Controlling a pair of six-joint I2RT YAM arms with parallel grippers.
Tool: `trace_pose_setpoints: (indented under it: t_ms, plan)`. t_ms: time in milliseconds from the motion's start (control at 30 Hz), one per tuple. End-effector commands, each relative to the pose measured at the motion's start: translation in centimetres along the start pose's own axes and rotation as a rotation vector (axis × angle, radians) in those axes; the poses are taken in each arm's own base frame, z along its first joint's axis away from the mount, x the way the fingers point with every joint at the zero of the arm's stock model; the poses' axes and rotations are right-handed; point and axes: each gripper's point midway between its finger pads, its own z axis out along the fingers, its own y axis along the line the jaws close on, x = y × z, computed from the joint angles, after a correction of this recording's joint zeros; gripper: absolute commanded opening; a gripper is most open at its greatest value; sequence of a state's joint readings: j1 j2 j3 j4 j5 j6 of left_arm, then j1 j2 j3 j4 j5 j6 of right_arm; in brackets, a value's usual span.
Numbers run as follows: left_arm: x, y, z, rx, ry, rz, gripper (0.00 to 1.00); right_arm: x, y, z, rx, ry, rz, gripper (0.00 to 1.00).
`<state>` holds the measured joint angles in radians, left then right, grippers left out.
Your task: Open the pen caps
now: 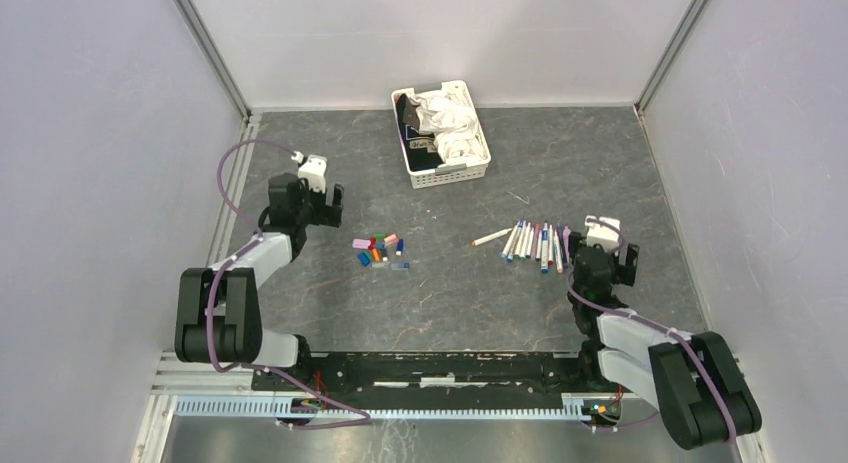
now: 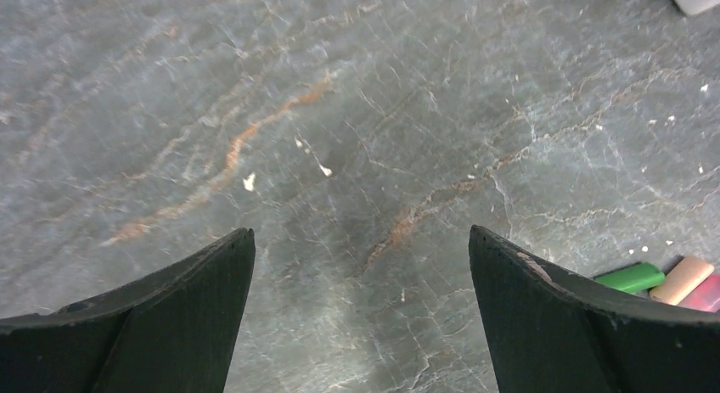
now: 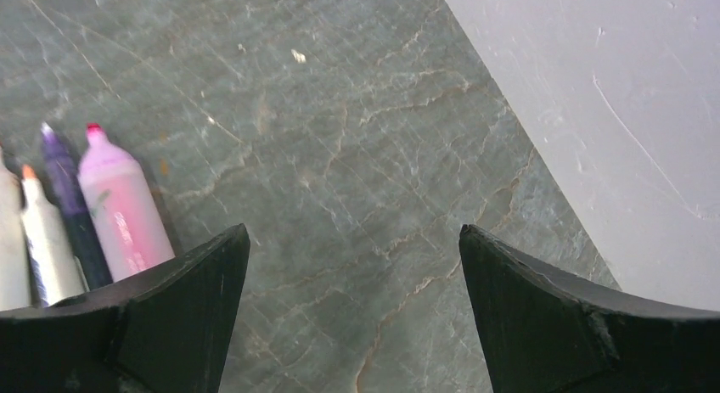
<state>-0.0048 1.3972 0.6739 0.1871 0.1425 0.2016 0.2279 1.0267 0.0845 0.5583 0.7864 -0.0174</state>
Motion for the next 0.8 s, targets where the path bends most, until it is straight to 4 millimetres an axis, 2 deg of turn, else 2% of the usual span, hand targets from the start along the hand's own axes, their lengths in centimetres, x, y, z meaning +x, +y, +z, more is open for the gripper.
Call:
trace_pose_setpoints:
  t_ms: [0,33,100,133,200,400,467,533,567,767]
  plan:
    - [-2.4,-0.2,0.6,-0.004,-0.207,-0.047,1.00,-3.1,-0.6,0.2,0.029,-0.183,0.101,0.98]
    - [-2.3,-0.3,0.6,-0.006,-0.221,-0.059,1.00,-1.9,-0.6,-0.1,0.020,-0.171,0.085,0.98]
    - [-2.2,-0.6,0.6,0.006,-0.233,-0.084,1.00,-2.0,-0.3,-0.1,-0.001,-0.191,0.088,0.98]
    - [-2.1,0.4,0.4,-0.019,-0.247,-0.108,1.00,-2.2,-0.1,-0.1,-0.013,-0.204,0.089,0.98]
    - [-2.0,0.4,0.3,-0.020,-0.274,-0.126,1.00,-2.4,-0.1,-0.2,-0.021,-0.221,0.083,0.98]
    - [0.2,-0.3,-0.2,-0.027,-0.349,-0.118,1.00,-3.2,-0.1,-0.5,-0.035,-0.279,0.098,0.98]
    - [0.4,-0.5,-1.0,-0.034,-0.407,-0.109,1.00,-3.3,-0.3,-0.8,-0.039,-0.301,0.104,0.97]
    - [1.1,-0.9,-1.8,-0.031,-0.443,-0.087,1.00,-3.3,0.5,-0.8,-0.083,-0.303,0.079,0.97]
    - [0.6,-1.1,-2.5,-0.028,-0.495,-0.081,1.00,-3.5,0.6,-0.9,-0.094,-0.317,0.072,0.96]
    - [1.0,-1.4,-2.3,-0.024,-0.480,-0.073,1.00,-3.6,1.1,-3.1,-0.211,-0.413,0.046,0.98]
